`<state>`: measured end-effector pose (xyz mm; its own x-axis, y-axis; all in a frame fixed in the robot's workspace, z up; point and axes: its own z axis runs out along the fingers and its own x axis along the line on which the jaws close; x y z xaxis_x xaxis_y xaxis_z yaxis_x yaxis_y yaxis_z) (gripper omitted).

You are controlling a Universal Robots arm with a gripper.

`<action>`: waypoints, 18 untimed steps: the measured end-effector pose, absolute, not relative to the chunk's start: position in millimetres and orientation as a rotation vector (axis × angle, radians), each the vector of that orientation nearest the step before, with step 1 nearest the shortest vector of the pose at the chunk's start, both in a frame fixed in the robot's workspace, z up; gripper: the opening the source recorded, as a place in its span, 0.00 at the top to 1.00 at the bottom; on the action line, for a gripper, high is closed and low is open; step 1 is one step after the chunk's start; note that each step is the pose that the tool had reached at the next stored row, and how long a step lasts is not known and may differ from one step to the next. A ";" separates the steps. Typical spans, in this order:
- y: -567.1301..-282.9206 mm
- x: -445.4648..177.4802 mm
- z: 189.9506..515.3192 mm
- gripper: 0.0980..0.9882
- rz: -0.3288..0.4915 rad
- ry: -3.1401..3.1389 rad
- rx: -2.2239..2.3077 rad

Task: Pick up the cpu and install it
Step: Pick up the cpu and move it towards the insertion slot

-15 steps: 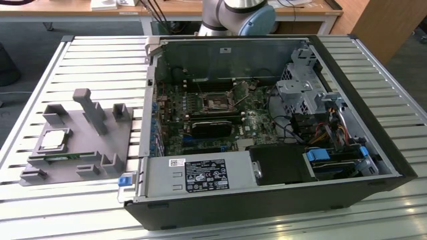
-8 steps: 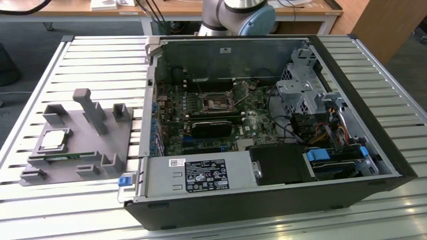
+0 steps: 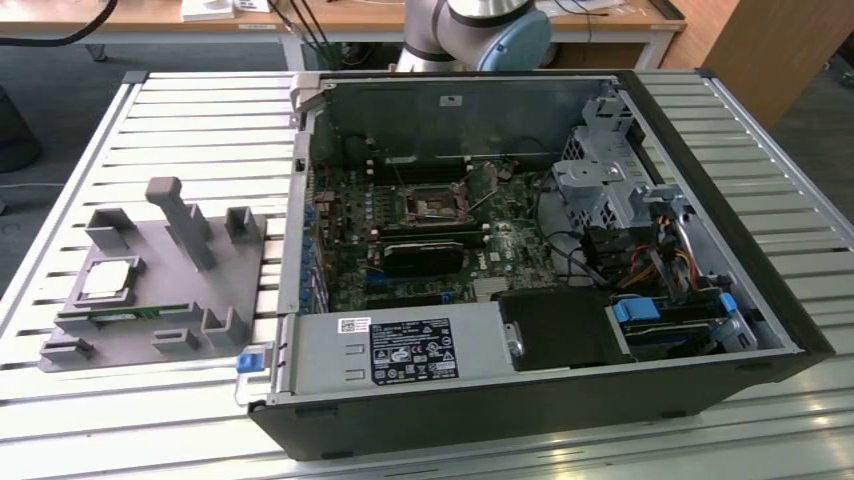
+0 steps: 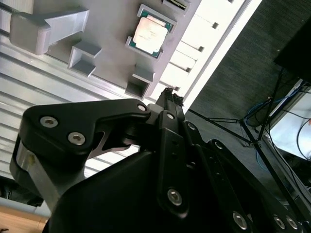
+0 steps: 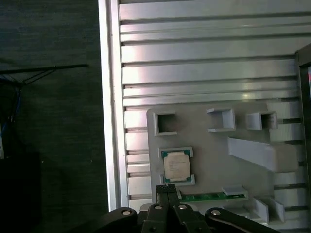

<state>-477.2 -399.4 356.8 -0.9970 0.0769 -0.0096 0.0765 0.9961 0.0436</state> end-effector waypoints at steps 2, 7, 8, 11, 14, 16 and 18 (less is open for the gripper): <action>-399.5 -477.2 354.1 0.99 0.068 3.127 0.120; -399.5 -477.2 347.1 0.99 0.068 3.128 0.120; -399.5 -477.2 345.8 0.99 0.067 3.129 0.120; -399.5 -477.2 342.3 0.99 0.068 3.129 0.120; -399.5 -477.2 339.4 0.99 0.067 3.130 0.120; -399.5 -477.2 337.4 0.99 0.067 3.131 0.120; -399.5 -477.2 335.3 0.99 0.067 3.132 0.121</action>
